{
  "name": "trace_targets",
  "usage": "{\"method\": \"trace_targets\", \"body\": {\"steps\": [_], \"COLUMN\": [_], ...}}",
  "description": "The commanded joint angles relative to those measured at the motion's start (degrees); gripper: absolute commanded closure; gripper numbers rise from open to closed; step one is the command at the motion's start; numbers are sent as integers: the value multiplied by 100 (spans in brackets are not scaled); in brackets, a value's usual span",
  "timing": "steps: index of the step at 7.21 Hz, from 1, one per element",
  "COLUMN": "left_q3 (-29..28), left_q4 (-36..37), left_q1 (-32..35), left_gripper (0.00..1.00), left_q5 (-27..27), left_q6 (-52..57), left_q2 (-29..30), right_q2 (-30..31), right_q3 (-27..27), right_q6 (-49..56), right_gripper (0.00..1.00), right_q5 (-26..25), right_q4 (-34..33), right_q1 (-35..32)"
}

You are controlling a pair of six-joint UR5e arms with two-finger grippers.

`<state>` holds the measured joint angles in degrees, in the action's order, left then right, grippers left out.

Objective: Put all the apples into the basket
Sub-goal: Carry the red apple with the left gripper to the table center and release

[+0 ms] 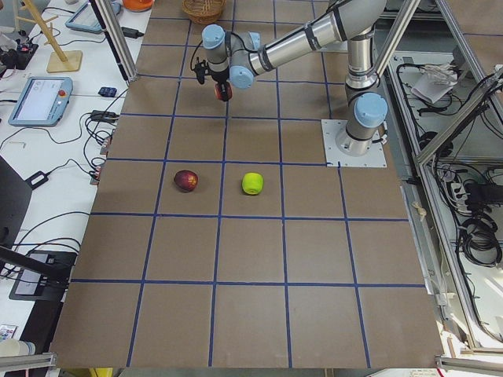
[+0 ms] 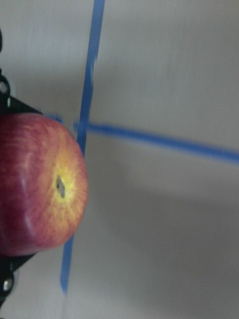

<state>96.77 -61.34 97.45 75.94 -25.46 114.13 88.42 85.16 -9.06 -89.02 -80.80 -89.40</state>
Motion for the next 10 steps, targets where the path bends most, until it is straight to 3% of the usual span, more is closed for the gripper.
{"method": "trace_targets", "body": {"steps": [1, 2, 3, 4, 6, 8, 9, 10], "left_q3": [-238, -246, -238, -325, -387, -562, -511, -432], "left_q4": [34, 173, 270, 289, 254, -436, -1215, -1814], "left_q1": [790, 898, 933, 943, 855, 261, -108, -460], "left_gripper": [68, 67, 25, 0, 0, 0, 0, 0], "left_q5": [-194, -202, -220, -211, -185, -106, -10, 556], "left_q6": [-723, -845, -1212, -1363, -1199, -657, 296, 1810], "left_q2": [600, 724, 847, 883, 490, 16, -291, -625], "right_q2": [0, 0, 0, -9, -17, -53, -53, -192], "right_q3": [10, 27, 27, 1, 53, 115, 184, 290], "right_q6": [-17, 9, 192, 455, 335, 326, 334, 326], "right_gripper": [0, 0, 0, 0, 0, 0, 0, 0], "right_q5": [-1, -27, -106, -133, -142, -133, -46, -36], "right_q4": [-15, 63, 81, -14, 63, 46, -6, -450], "right_q1": [1, -7, 10, 10, -16, -7, -16, -25]}}
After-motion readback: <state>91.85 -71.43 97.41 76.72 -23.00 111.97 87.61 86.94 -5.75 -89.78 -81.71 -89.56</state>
